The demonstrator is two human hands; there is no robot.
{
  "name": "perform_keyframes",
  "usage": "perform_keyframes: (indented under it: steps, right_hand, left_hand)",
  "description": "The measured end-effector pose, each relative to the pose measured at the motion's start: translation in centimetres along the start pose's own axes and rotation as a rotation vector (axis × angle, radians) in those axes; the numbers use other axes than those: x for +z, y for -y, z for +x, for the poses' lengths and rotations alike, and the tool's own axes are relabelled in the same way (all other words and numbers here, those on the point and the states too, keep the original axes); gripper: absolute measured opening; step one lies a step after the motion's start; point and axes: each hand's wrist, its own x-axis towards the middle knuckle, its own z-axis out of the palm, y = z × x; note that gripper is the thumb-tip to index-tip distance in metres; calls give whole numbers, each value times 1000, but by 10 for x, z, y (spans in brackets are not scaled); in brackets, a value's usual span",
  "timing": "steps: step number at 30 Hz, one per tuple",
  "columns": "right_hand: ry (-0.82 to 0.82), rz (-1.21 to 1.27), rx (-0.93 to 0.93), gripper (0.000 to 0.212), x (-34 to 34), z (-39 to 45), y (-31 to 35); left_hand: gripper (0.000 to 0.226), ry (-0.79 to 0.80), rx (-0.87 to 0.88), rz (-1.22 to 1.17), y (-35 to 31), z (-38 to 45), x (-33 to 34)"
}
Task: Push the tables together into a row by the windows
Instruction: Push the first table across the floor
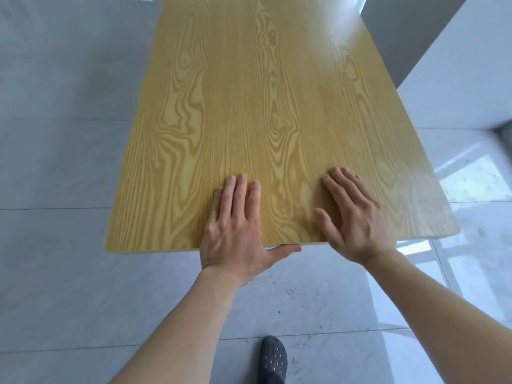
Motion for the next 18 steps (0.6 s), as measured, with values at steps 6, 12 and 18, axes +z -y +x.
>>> perform_keyframes:
  steps: [6, 12, 18]
  right_hand:
    - [123, -22, 48, 87, -6, 1, 7]
    - [264, -111, 81, 103, -9, -2, 14]
    - [264, -118, 92, 101, -10, -34, 23]
  left_hand:
    - [98, -56, -57, -55, -3, -3, 0]
    - [76, -84, -73, -33, -5, -9, 6]
    - [76, -103, -66, -33, -9, -40, 16]
